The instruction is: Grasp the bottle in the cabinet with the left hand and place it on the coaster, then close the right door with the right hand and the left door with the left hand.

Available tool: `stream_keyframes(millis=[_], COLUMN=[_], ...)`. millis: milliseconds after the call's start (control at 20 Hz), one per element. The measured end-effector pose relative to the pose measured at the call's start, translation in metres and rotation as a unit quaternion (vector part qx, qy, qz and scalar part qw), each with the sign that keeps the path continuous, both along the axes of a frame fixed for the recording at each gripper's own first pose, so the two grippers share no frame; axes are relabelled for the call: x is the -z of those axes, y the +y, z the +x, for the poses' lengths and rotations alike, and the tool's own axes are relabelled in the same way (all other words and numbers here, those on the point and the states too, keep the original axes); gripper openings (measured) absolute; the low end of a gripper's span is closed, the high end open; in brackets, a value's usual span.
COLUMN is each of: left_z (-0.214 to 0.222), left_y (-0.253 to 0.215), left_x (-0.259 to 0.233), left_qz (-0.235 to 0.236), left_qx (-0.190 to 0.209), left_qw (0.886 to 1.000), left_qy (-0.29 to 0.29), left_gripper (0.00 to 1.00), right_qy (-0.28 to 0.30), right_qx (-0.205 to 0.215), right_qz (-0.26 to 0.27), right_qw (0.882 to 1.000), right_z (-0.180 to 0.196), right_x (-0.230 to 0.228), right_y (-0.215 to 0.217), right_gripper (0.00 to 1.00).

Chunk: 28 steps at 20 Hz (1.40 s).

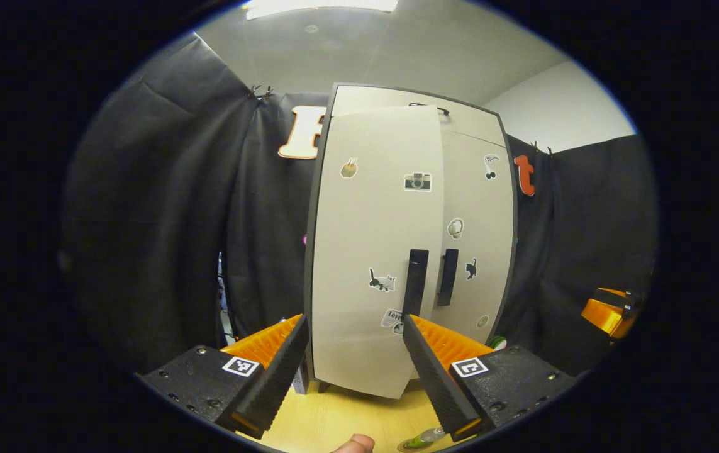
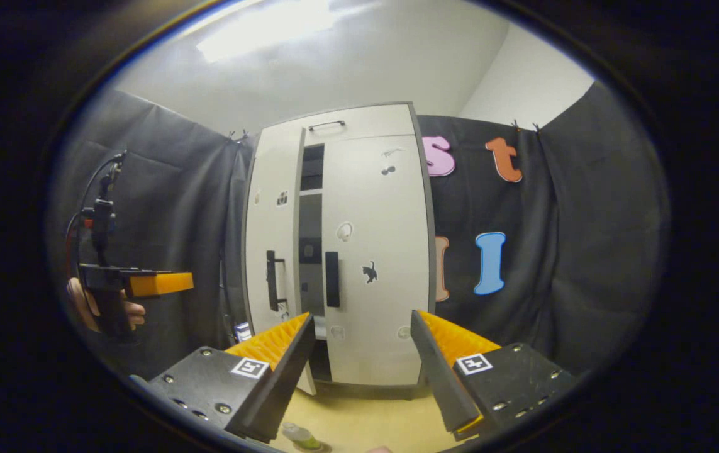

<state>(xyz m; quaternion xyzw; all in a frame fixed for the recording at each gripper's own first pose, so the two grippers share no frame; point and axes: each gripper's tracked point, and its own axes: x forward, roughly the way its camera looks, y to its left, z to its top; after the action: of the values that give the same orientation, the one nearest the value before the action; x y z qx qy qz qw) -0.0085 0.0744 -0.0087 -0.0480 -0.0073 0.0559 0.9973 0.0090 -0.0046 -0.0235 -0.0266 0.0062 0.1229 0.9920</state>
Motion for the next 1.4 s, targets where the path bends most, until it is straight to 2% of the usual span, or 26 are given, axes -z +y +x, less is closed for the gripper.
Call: stream_keyframes(millis=[100,150,200,300,350,600,650,700,900,950,1000,1150,1200,1250,1400], left_z=[-0.007,-0.009,-0.010,-0.011,-0.011,-0.007,-0.007,-0.006,0.000,0.001,0.003,0.012,0.014,0.016,0.020], left_y=[-0.002,-0.003,-0.004,-0.001,0.002,0.016,0.019,0.021,0.024,0.024,0.022,0.022,0.022,0.023,0.023], left_x=[-0.004,-0.007,-0.008,-0.014,-0.019,-0.027,-0.028,-0.026,-0.013,-0.009,-0.006,0.001,0.000,-0.001,-0.004], left_qz=[-0.001,-0.004,-0.007,-0.011,-0.014,0.000,0.006,0.008,-0.002,-0.003,-0.003,-0.006,-0.006,-0.003,0.012], left_qx=[-0.008,-0.008,-0.007,-0.007,-0.008,0.000,0.002,0.004,0.013,0.015,0.022,0.032,0.032,0.033,0.035], left_qw=[1.000,1.000,1.000,1.000,1.000,1.000,1.000,1.000,1.000,1.000,1.000,0.999,0.999,0.999,0.999], left_qy=[-0.006,-0.008,-0.008,-0.011,-0.015,-0.013,-0.014,-0.015,-0.006,-0.004,-0.003,-0.001,-0.003,-0.007,-0.020], left_gripper=[0.96,0.96,0.96,0.96,0.93,0.96,0.96,0.96,0.96,0.92,0.96,0.96,0.93,0.96,0.96], right_qy=[-0.008,-0.006,0.002,0.009,0.006,-0.011,-0.010,-0.011,-0.007,-0.008,-0.009,-0.006,-0.006,-0.005,-0.008], right_qx=[-0.008,-0.011,-0.011,-0.007,-0.005,0.015,0.022,0.026,0.037,0.037,0.035,0.037,0.043,0.048,0.056], right_qz=[-0.002,0.005,0.016,0.036,0.037,0.018,0.015,0.012,-0.011,-0.016,-0.018,-0.017,-0.017,-0.021,-0.034], right_qw=[1.000,1.000,1.000,0.999,0.999,1.000,1.000,1.000,0.999,0.999,0.999,0.999,0.999,0.999,0.998], right_z=[-0.006,-0.009,-0.011,-0.012,-0.010,-0.002,0.000,0.003,0.003,0.003,0.002,0.001,0.002,0.003,0.005], right_x=[-0.004,-0.004,-0.001,-0.004,-0.008,-0.009,-0.009,-0.010,-0.010,-0.010,-0.012,-0.012,-0.013,-0.013,-0.014], right_y=[0.007,0.011,0.013,0.017,0.019,0.016,0.018,0.019,0.031,0.035,0.039,0.043,0.041,0.040,0.040], right_gripper=[0.93,0.89,0.93,0.89,0.93,0.92,0.89,0.92,0.89,0.89,0.89,0.92,0.92,0.92,0.92])
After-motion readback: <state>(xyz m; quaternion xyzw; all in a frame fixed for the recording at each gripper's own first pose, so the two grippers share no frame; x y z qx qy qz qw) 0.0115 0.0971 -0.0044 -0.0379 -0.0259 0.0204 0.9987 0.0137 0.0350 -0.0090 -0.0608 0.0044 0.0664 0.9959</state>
